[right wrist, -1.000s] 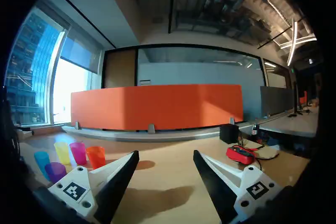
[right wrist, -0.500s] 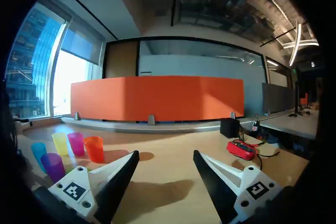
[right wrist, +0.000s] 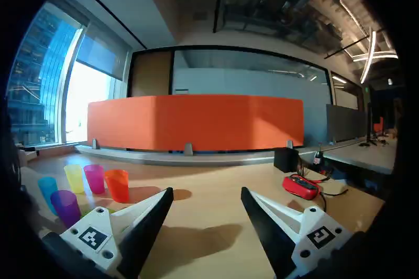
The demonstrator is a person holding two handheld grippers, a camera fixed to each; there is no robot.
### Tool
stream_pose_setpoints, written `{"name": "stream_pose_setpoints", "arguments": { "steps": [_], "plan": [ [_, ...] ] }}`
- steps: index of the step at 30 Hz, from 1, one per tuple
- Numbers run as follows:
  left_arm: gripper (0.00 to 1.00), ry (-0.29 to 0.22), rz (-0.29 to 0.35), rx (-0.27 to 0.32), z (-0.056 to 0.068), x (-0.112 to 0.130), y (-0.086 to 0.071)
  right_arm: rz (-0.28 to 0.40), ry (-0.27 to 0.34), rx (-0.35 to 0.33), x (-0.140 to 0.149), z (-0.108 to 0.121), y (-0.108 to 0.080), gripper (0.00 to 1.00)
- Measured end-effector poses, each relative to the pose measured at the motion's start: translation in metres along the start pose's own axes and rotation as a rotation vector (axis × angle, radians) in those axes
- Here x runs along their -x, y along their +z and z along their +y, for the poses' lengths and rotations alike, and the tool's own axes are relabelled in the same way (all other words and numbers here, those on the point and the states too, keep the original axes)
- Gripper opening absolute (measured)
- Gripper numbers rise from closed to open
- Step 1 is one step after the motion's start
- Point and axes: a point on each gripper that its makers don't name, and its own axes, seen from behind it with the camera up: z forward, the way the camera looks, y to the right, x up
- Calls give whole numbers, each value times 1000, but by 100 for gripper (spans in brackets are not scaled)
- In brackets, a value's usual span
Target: Pour water
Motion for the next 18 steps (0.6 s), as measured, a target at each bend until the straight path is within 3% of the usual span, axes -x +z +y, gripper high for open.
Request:
{"name": "stream_pose_setpoints", "arguments": {
  "steps": [18],
  "plan": [
    [97,0,0,0,0,0,-1,-1,0,-16,0,-4,0,100]
  ]
}}
